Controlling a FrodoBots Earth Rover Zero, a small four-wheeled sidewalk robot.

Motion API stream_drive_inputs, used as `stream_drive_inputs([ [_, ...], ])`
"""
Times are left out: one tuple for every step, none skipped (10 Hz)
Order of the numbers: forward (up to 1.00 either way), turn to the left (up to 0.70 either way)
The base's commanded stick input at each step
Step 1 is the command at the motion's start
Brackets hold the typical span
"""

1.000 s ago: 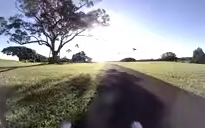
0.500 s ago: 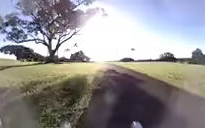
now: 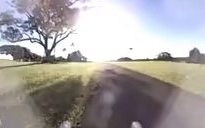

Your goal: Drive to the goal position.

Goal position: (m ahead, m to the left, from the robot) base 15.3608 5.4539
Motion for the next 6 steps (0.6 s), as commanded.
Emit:
stream_drive_inputs([
  [0.70, 0.00],
  [0.70, -0.02],
  [0.70, -0.01],
  [0.70, -0.01],
  [0.70, 0.00],
  [0.70, 0.00],
])
